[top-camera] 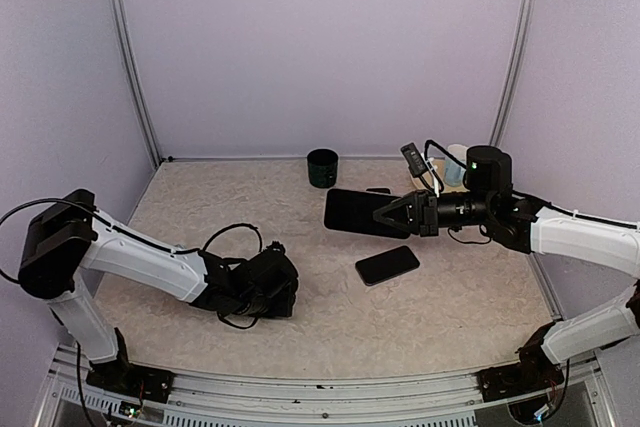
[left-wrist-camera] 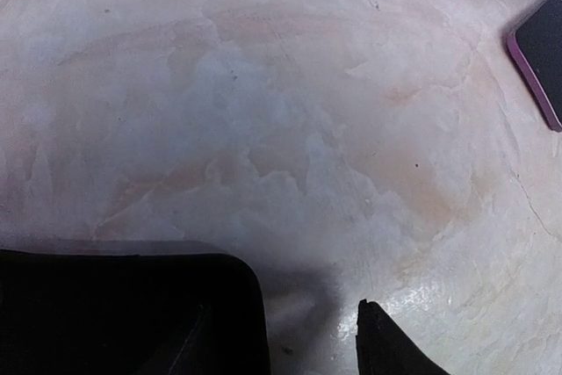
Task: Put the phone into the phone case
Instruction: Move the phone case to the center of the board.
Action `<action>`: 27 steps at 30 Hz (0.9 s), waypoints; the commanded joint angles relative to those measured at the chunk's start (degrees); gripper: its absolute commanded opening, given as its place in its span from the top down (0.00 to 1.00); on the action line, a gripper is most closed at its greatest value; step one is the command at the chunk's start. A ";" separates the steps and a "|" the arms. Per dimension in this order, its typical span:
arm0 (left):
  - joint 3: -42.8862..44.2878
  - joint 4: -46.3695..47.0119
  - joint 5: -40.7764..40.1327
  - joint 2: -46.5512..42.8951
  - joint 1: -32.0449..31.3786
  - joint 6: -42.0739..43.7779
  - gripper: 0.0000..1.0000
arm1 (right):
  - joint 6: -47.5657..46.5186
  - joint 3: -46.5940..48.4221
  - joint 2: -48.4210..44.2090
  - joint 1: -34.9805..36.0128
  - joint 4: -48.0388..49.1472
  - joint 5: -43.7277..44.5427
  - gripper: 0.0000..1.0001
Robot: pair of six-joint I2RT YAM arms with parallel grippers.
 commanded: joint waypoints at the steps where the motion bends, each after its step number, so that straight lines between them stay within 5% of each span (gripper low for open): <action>1: 1.82 -0.89 -2.64 1.89 -0.24 0.47 0.51 | -0.46 1.39 -0.80 -0.57 1.89 -1.68 1.00; 8: 2.73 -1.25 -3.34 3.24 -0.14 0.29 0.72 | -0.51 2.23 -0.20 -0.59 2.01 -2.30 1.00; 17: 2.32 -1.11 -4.37 4.58 0.35 -0.16 0.76 | -0.15 1.67 -0.25 -0.62 2.90 -3.15 1.00; 27: 2.16 -1.11 -5.80 5.36 0.96 -0.26 0.97 | 0.62 0.66 -1.00 -0.58 4.26 -3.46 1.00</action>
